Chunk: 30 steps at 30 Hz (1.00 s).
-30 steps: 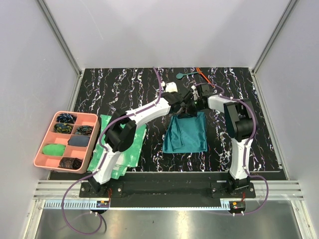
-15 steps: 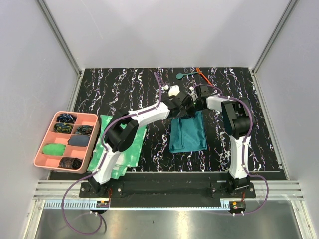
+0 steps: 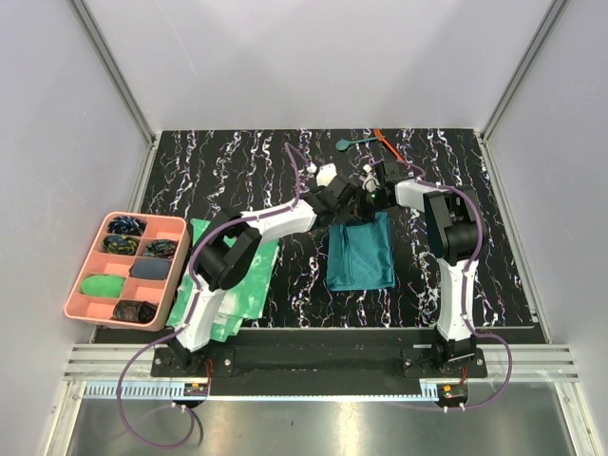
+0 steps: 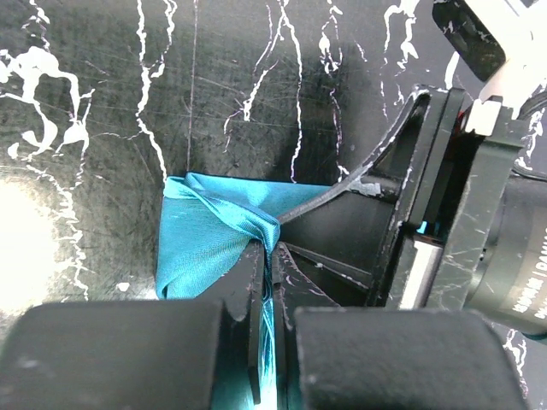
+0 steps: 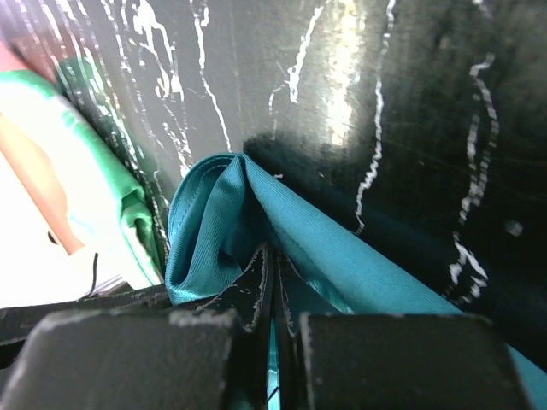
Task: Fold the napkin into a case and place the utensils inside
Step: Fold the lower triangle-folded napkin at the center of the board.
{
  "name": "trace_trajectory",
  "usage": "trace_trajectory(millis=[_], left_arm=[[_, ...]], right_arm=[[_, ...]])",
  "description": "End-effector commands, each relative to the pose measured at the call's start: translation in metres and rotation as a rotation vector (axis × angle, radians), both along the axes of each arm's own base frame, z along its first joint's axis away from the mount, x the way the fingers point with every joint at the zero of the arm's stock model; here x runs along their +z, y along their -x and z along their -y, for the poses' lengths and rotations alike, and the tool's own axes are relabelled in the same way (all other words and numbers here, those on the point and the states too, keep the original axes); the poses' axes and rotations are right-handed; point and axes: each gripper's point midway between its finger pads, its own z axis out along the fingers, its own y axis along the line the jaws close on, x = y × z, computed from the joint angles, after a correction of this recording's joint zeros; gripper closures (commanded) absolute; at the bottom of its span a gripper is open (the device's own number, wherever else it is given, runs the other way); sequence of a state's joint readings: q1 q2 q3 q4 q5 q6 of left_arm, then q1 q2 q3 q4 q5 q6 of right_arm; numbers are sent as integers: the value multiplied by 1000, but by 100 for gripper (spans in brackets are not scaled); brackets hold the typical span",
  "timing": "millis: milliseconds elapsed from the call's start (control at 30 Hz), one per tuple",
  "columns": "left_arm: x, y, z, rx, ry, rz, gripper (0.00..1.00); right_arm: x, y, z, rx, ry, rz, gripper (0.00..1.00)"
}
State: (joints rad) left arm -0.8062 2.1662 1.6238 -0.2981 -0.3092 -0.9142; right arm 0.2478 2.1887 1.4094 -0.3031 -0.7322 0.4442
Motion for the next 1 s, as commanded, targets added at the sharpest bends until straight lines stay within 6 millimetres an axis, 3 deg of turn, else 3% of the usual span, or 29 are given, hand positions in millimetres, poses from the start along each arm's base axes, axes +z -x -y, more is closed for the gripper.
trace_trajectory(millis=[0, 400, 767, 967], left_arm=[[38, -6, 17, -23, 117, 67, 100], [37, -4, 19, -32, 127, 58, 100], [38, -7, 26, -38, 158, 62, 100], [33, -10, 35, -41, 197, 62, 100]], right_arm=[[28, -6, 7, 7, 75, 65, 100], [36, 0, 30, -5, 186, 77, 100], [-5, 9, 50, 26, 285, 30, 100], [-9, 12, 48, 36, 270, 12, 100]])
